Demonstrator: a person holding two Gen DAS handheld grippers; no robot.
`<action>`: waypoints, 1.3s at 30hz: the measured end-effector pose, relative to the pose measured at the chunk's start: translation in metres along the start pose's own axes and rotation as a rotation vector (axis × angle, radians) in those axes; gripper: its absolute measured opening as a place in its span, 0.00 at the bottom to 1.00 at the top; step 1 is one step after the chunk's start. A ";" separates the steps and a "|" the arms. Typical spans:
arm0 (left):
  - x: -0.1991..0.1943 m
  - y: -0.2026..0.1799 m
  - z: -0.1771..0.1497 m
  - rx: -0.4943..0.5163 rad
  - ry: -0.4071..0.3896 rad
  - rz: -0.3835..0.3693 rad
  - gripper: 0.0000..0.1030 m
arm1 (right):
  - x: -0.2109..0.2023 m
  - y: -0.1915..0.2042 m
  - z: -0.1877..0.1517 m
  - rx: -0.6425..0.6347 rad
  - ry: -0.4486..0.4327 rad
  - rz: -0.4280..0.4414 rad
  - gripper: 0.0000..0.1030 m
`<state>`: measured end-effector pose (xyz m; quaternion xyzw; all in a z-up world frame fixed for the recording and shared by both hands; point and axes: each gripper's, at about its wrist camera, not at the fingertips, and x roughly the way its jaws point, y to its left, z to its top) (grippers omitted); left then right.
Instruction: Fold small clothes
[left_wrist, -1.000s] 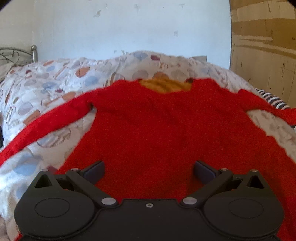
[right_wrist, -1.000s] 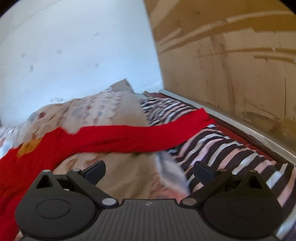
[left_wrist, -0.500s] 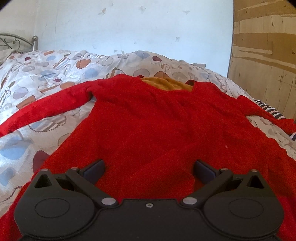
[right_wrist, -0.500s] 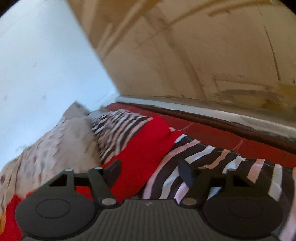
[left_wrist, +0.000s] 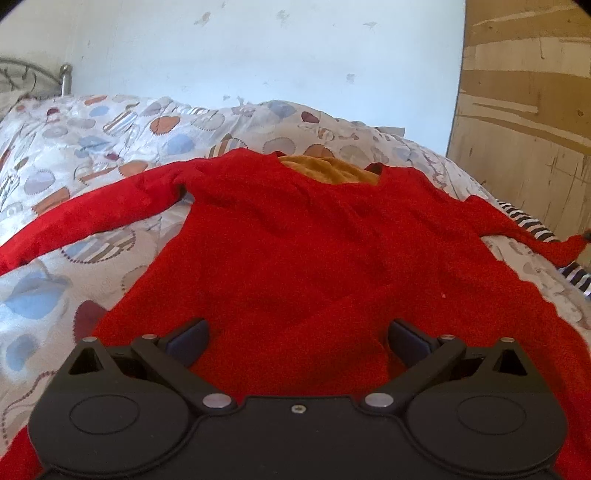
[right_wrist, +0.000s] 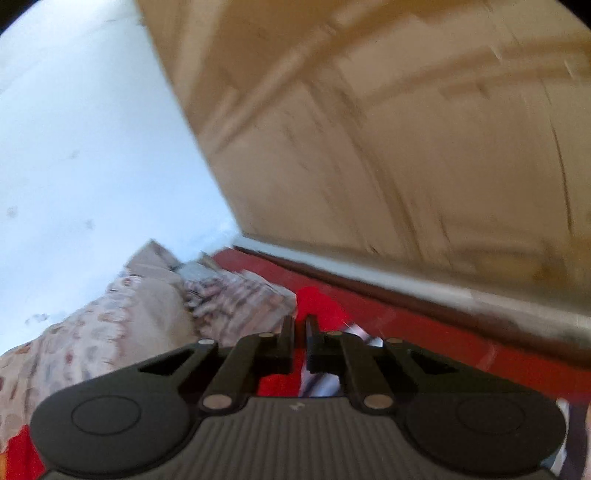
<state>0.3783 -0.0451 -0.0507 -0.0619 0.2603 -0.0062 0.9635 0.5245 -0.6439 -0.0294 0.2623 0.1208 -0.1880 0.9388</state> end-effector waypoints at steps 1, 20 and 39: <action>-0.004 0.003 0.002 -0.016 0.006 -0.013 1.00 | -0.007 0.010 0.006 -0.025 -0.014 0.021 0.06; -0.094 0.069 0.022 -0.136 -0.098 0.048 1.00 | -0.164 0.307 -0.017 -0.505 -0.036 0.637 0.06; -0.105 0.136 0.013 -0.202 -0.081 0.209 1.00 | -0.261 0.346 -0.278 -1.137 0.248 0.837 0.37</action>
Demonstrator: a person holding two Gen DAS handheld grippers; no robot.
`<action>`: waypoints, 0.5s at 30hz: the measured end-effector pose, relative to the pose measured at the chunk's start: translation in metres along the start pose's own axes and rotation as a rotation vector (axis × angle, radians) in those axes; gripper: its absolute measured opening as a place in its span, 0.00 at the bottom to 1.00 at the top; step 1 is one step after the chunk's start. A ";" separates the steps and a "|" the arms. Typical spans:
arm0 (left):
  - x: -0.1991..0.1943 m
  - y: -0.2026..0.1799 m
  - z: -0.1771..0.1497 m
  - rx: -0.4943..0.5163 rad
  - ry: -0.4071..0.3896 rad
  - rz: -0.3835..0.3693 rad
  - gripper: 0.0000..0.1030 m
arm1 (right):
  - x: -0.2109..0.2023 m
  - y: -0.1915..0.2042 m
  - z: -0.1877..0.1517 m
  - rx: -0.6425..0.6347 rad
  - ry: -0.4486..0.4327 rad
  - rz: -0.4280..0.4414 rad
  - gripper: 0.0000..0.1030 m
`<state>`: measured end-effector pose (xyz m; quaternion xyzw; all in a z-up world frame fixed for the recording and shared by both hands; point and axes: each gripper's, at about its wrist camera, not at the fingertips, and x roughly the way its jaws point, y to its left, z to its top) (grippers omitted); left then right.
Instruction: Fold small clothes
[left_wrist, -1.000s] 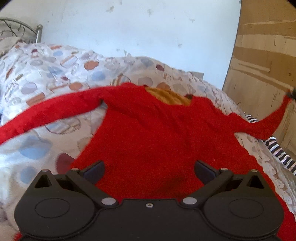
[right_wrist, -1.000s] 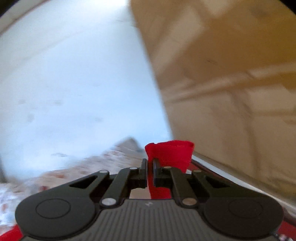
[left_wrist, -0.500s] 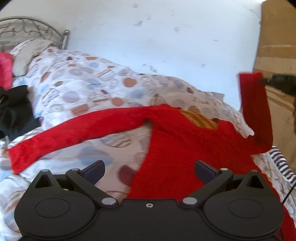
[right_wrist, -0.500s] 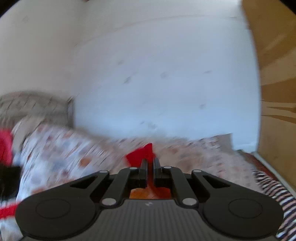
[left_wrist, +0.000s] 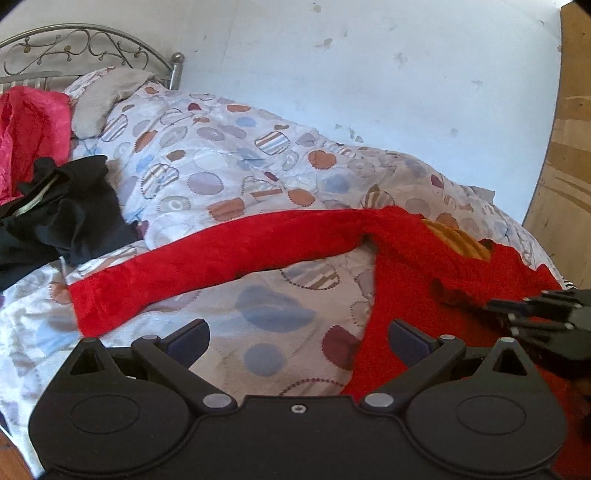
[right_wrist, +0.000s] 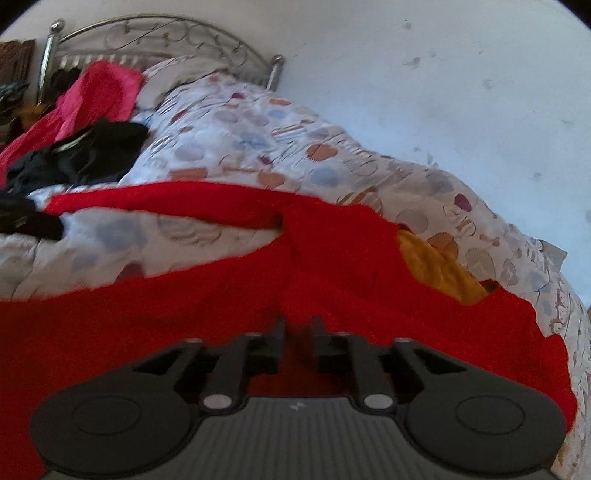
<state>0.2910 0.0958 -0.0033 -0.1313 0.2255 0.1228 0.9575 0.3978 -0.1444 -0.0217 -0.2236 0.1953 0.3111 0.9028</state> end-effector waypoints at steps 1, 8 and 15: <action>0.004 -0.004 0.000 0.000 0.002 -0.006 1.00 | -0.010 -0.002 -0.004 -0.014 -0.012 -0.010 0.52; 0.045 -0.057 0.009 0.027 -0.009 -0.098 1.00 | -0.058 -0.062 -0.042 0.006 -0.014 -0.187 0.92; 0.105 -0.115 0.012 0.092 -0.038 -0.173 1.00 | -0.063 -0.161 -0.098 0.357 0.080 -0.394 1.00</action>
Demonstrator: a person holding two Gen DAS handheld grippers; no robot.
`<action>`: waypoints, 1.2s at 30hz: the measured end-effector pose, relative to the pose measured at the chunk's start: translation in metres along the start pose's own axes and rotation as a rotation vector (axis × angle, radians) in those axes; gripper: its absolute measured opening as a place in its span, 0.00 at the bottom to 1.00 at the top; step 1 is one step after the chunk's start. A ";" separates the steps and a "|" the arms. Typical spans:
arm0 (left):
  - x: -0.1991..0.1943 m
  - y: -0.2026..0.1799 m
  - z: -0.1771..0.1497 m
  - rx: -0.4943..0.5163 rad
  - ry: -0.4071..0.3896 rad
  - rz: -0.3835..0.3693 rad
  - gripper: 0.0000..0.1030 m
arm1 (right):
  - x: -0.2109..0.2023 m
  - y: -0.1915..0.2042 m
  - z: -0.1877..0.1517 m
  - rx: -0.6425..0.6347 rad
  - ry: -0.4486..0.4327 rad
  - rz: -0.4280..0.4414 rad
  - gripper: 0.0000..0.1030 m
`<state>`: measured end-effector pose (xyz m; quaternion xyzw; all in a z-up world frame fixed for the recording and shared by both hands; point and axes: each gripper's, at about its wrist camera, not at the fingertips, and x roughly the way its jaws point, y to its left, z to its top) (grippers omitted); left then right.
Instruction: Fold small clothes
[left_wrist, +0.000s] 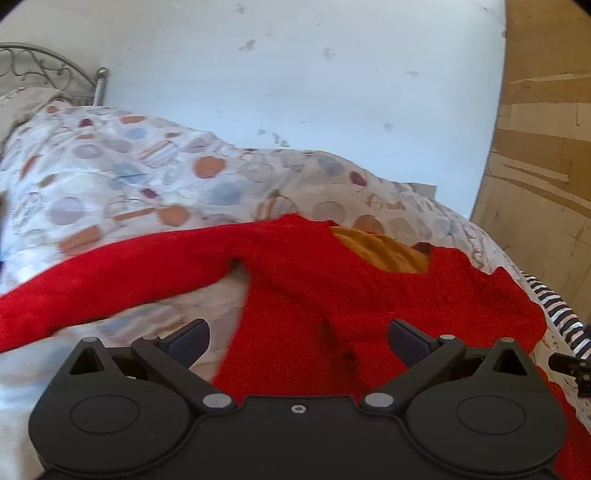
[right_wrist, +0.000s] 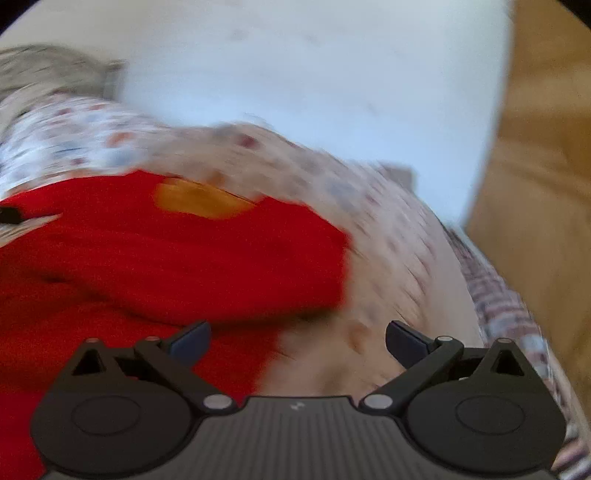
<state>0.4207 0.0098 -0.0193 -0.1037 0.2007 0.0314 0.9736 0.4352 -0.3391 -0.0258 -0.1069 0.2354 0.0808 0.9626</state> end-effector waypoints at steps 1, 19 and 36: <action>0.007 -0.002 -0.001 -0.002 0.006 0.005 1.00 | 0.008 -0.011 -0.003 0.031 0.019 -0.022 1.00; 0.035 0.013 -0.038 -0.071 0.069 0.048 1.00 | 0.057 0.016 0.006 -0.256 -0.100 -0.116 0.12; 0.036 0.009 -0.041 -0.039 0.073 0.060 1.00 | 0.047 -0.064 -0.005 0.322 0.117 -0.014 0.45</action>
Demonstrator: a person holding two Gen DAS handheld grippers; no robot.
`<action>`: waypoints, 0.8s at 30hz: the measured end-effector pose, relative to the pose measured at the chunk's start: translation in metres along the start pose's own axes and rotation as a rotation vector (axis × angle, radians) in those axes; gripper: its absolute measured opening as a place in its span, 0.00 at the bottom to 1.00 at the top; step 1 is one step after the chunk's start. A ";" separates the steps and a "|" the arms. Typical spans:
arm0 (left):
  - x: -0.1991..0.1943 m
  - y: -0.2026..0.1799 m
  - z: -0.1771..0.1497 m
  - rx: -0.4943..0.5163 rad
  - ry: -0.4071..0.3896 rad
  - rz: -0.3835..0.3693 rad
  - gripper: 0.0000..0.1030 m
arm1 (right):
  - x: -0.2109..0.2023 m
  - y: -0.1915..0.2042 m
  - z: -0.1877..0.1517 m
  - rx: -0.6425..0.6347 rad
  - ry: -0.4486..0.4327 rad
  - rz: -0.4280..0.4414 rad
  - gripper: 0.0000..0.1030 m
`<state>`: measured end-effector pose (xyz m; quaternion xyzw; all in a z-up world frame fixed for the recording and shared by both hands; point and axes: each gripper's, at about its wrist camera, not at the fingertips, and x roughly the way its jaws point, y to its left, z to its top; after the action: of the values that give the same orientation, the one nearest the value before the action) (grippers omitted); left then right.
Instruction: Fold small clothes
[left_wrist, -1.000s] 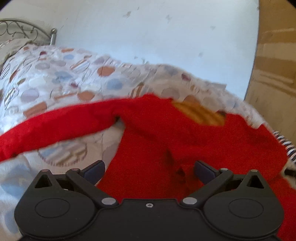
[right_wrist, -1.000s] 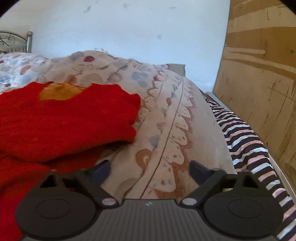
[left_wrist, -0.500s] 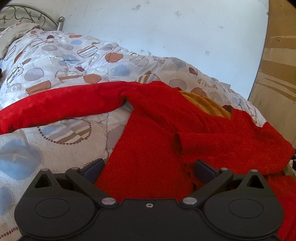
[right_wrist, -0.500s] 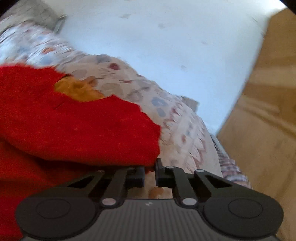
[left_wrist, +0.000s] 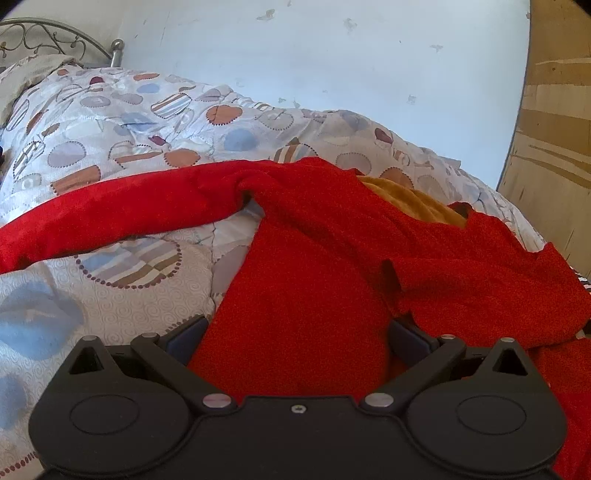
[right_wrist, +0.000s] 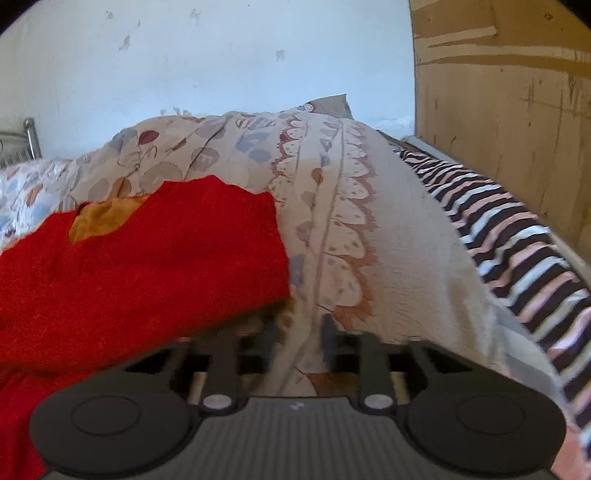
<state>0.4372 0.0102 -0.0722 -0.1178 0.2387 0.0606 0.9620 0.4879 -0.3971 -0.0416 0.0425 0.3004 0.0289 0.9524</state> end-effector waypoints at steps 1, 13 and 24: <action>0.000 0.000 0.000 -0.001 -0.001 -0.001 1.00 | -0.005 0.000 0.000 -0.013 -0.005 -0.022 0.55; 0.000 0.002 -0.001 -0.012 -0.006 -0.009 1.00 | 0.040 0.032 0.052 -0.057 -0.157 0.022 0.91; 0.000 0.003 -0.001 -0.015 -0.006 -0.011 1.00 | 0.101 0.009 0.047 0.063 -0.139 -0.188 0.98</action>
<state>0.4362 0.0131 -0.0742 -0.1261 0.2346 0.0573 0.9622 0.5969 -0.3830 -0.0597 0.0462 0.2372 -0.0730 0.9676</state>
